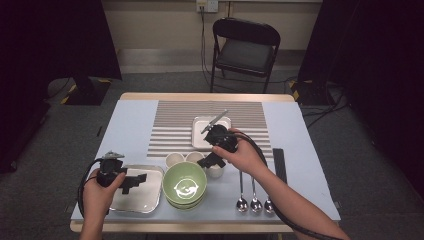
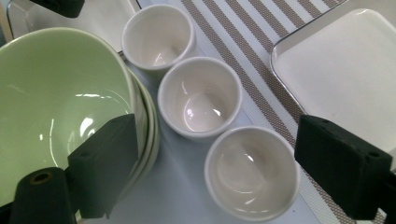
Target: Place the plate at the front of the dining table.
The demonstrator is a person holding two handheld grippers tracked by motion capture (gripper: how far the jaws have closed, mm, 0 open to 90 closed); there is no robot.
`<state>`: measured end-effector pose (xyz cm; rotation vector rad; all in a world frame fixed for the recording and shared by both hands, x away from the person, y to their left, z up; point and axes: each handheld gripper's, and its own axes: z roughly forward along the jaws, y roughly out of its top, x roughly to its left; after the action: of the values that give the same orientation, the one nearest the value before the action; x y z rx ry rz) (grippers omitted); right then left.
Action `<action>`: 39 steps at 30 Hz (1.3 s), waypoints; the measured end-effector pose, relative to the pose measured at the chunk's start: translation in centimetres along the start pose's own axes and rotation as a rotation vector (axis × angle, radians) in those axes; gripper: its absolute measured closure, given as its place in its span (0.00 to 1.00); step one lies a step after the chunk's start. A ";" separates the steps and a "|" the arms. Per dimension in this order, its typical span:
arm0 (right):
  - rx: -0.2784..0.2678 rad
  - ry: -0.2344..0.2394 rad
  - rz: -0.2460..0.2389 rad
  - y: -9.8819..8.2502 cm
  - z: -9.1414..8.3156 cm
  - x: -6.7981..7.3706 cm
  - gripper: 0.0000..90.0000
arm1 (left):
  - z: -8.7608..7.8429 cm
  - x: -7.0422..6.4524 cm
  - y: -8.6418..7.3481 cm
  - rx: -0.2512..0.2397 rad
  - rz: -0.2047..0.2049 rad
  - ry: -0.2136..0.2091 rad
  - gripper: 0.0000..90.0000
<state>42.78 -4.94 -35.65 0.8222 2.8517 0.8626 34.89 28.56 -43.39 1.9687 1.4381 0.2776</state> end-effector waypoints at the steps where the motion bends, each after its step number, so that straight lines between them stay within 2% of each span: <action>1: 0.000 -0.004 0.002 0.1 0.0 0.1 0.15 | 0.0 0.0 0.0 0.001 0.000 0.000 0.17; 9: -0.006 -0.007 -0.009 0.5 -0.1 0.4 0.15 | 0.1 0.1 -0.1 0.000 -0.004 0.001 0.18; 15: -0.012 0.012 -0.012 0.8 -0.2 0.9 0.15 | 0.1 0.1 -0.1 0.000 -0.004 0.002 0.18; 19: -0.002 0.027 -0.021 1.0 0.0 1.3 0.15 | 0.1 0.1 -0.1 0.000 -0.006 0.000 0.17; 29: 0.034 0.017 -0.024 1.2 1.0 2.2 0.16 | 0.1 0.1 -0.2 0.005 -0.008 0.003 0.18; 32: 0.031 0.016 -0.028 1.2 1.2 2.3 0.20 | 0.2 0.1 -0.2 0.005 -0.009 0.001 0.18; 35: 0.034 0.012 -0.033 1.1 1.3 2.5 0.32 | 0.1 0.2 -0.2 0.003 -0.009 0.001 0.18; 39: 0.029 0.018 -0.041 1.1 1.5 2.7 0.38 | 0.1 0.1 -0.2 0.005 -0.008 0.002 0.17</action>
<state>41.26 -2.05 -36.05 0.7598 2.8928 0.8298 34.86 28.66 -43.61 1.9664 1.4487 0.2728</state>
